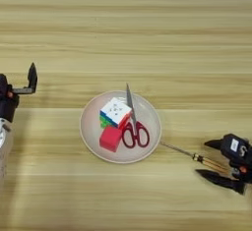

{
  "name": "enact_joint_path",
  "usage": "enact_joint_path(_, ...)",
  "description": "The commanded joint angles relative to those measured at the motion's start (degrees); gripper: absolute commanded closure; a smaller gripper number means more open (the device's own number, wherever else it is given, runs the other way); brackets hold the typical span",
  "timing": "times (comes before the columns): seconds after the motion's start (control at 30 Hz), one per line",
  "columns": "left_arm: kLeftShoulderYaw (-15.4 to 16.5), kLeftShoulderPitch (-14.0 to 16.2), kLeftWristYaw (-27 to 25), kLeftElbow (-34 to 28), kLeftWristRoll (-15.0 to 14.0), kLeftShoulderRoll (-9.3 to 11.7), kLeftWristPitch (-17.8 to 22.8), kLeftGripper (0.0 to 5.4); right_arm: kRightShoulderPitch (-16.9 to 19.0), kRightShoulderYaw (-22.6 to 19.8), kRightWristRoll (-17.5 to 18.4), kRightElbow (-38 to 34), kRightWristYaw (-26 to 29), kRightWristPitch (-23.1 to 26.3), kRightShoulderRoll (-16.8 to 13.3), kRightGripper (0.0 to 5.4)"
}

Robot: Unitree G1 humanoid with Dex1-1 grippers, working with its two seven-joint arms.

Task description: Move the objects on the table

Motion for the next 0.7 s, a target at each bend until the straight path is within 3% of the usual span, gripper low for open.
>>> enact_joint_path(0.03, -0.3, -0.2, -0.8, -0.9, -0.6, -0.2, -0.3, 0.00, 0.0, 1.5, -1.7, 2.6, 0.5, -0.8, -1.3, 2.14)
enact_joint_path(0.7, -0.2, 0.1, -2.2, -2.6, -1.6, -0.6, -0.5, 0.00, -2.1, 4.4, -3.5, 8.1, 0.1, -0.9, -2.1, 4.39)
